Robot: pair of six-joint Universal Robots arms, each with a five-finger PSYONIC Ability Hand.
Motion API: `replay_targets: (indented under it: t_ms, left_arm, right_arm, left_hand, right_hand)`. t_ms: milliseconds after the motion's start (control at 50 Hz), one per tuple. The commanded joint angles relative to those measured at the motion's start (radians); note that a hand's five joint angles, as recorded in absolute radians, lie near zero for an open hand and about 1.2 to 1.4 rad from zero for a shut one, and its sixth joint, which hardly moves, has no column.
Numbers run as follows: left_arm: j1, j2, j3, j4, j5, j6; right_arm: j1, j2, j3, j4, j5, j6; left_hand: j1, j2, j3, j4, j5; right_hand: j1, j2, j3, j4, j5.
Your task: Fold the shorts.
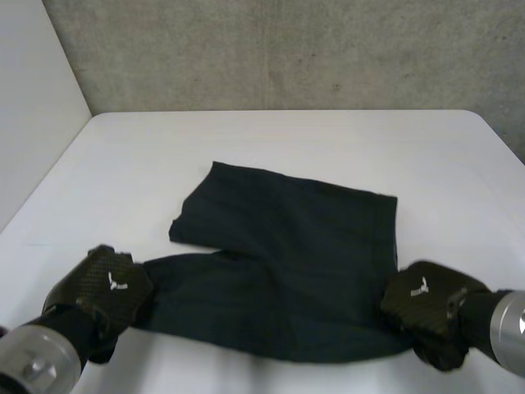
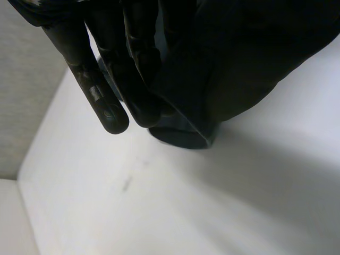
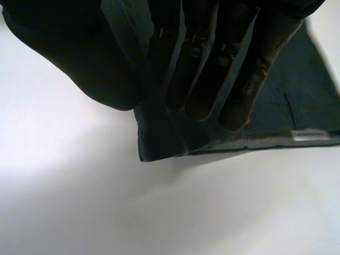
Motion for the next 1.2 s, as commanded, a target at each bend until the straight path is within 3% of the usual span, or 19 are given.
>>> replay_targets:
  t_ms: [20, 100, 140, 240, 380, 480, 580, 660, 780, 800, 820, 840, 860, 920, 1020, 1100, 1200]
  left_arm:
    - [-0.016, 0.038, 0.080, -0.108, 0.026, 0.001]
    - [0.021, 0.003, 0.126, -0.024, 0.044, 0.001]
    - [0.040, -0.087, 0.158, 0.059, 0.055, 0.003]
    - [0.040, -0.320, 0.297, 0.182, 0.054, 0.041]
    - [0.035, -0.702, 0.676, 0.232, 0.040, 0.125]
    - [0.038, -0.957, 0.998, 0.237, 0.012, 0.133]
    - [0.029, -1.195, 1.294, 0.271, -0.008, 0.138]
    - [0.015, -1.287, 1.394, 0.365, -0.006, 0.171]
    - [0.011, -1.322, 1.399, 0.631, -0.008, 0.234]
    - [0.011, -1.324, 1.396, 0.660, -0.008, 0.234]
    - [0.008, -1.325, 1.384, 0.708, -0.011, 0.231]
    - [0.006, -1.324, 1.375, 0.726, -0.012, 0.230]
    - [0.003, -1.324, 1.365, 0.739, -0.012, 0.230]
    - [-0.009, -1.318, 1.316, 0.768, -0.008, 0.227]
    - [-0.026, -1.241, 1.214, 0.759, -0.012, 0.202]
    - [-0.015, -1.085, 1.042, 0.756, -0.002, 0.075]
    - [0.021, -0.841, 0.783, 0.734, 0.067, -0.222]
  right_arm:
    - [-0.009, -0.003, -0.044, 0.060, -0.023, -0.065]
    - [-0.026, 0.030, -0.097, 0.019, -0.049, -0.049]
    - [-0.029, 0.071, -0.114, -0.004, -0.050, -0.044]
    - [-0.024, 0.303, -0.250, -0.099, -0.023, 0.023]
    - [0.000, 0.478, -0.458, -0.211, 0.084, 0.097]
    - [0.017, 0.595, -0.562, -0.410, 0.212, 0.102]
    - [0.034, 0.694, -0.594, -0.593, 0.224, 0.093]
    - [0.046, 0.770, -0.623, -0.716, 0.232, 0.094]
    - [0.054, 0.860, -0.651, -0.881, 0.238, 0.103]
    - [0.055, 0.868, -0.654, -0.904, 0.246, 0.105]
    - [0.057, 0.874, -0.654, -0.939, 0.265, 0.100]
    - [0.057, 0.875, -0.654, -0.952, 0.276, 0.099]
    - [0.057, 0.876, -0.654, -0.963, 0.288, 0.102]
    - [0.058, 0.845, -0.634, -0.978, 0.327, 0.128]
    - [0.045, 0.648, -0.538, -0.975, 0.338, 0.317]
    - [0.045, 0.496, -0.449, -0.952, 0.327, 0.492]
    - [0.033, 0.399, -0.332, -0.847, 0.251, 0.593]
  left_hand:
    - [0.268, 0.201, 0.209, 0.197, 0.253]
    - [0.268, 0.201, 0.209, 0.197, 0.253]
    - [0.268, 0.201, 0.209, 0.197, 0.253]
    - [0.268, 0.201, 0.209, 0.197, 0.253]
    - [0.268, 0.201, 0.209, 0.197, 0.253]
    - [0.268, 0.201, 0.209, 0.197, 0.253]
    - [0.268, 0.201, 0.209, 0.197, 0.253]
    - [0.268, 0.201, 0.209, 0.197, 0.253]
    - [0.265, 0.199, 0.207, 0.194, 0.250]
    - [0.094, 0.027, 0.035, 0.023, 0.079]
    - [-0.454, -0.521, -0.513, -0.525, -0.470]
    - [-0.742, -0.808, -0.800, -0.813, -0.757]
    - [-0.954, -1.020, -1.012, -1.025, -0.969]
    - [-0.954, -1.020, -1.012, -1.025, -0.969]
    - [-0.954, -1.020, -1.012, -1.025, -0.969]
    - [-0.954, -1.020, -1.012, -1.025, -0.969]
    - [-0.954, -1.020, -1.012, -1.025, -0.969]
  right_hand:
    - [0.465, 0.220, 0.216, 0.208, 0.238]
    - [0.465, 0.220, 0.216, 0.208, 0.238]
    - [0.465, 0.220, 0.216, 0.208, 0.238]
    - [0.465, 0.220, 0.216, 0.208, 0.238]
    - [0.465, 0.220, 0.216, 0.208, 0.238]
    - [0.465, 0.220, 0.216, 0.208, 0.238]
    - [0.465, 0.220, 0.216, 0.208, 0.238]
    - [0.465, 0.220, 0.216, 0.208, 0.238]
    - [0.465, 0.220, 0.216, 0.208, 0.238]
    - [0.283, 0.038, 0.033, 0.025, 0.056]
    - [-0.411, -0.655, -0.660, -0.668, -0.638]
    - [-0.746, -0.991, -0.995, -1.003, -0.973]
    - [-0.757, -1.001, -1.006, -1.014, -0.984]
    - [-0.757, -1.001, -1.006, -1.014, -0.984]
    - [-0.757, -1.001, -1.006, -1.014, -0.984]
    - [-0.757, -1.001, -1.006, -1.014, -0.984]
    - [-0.757, -1.001, -1.006, -1.014, -0.984]
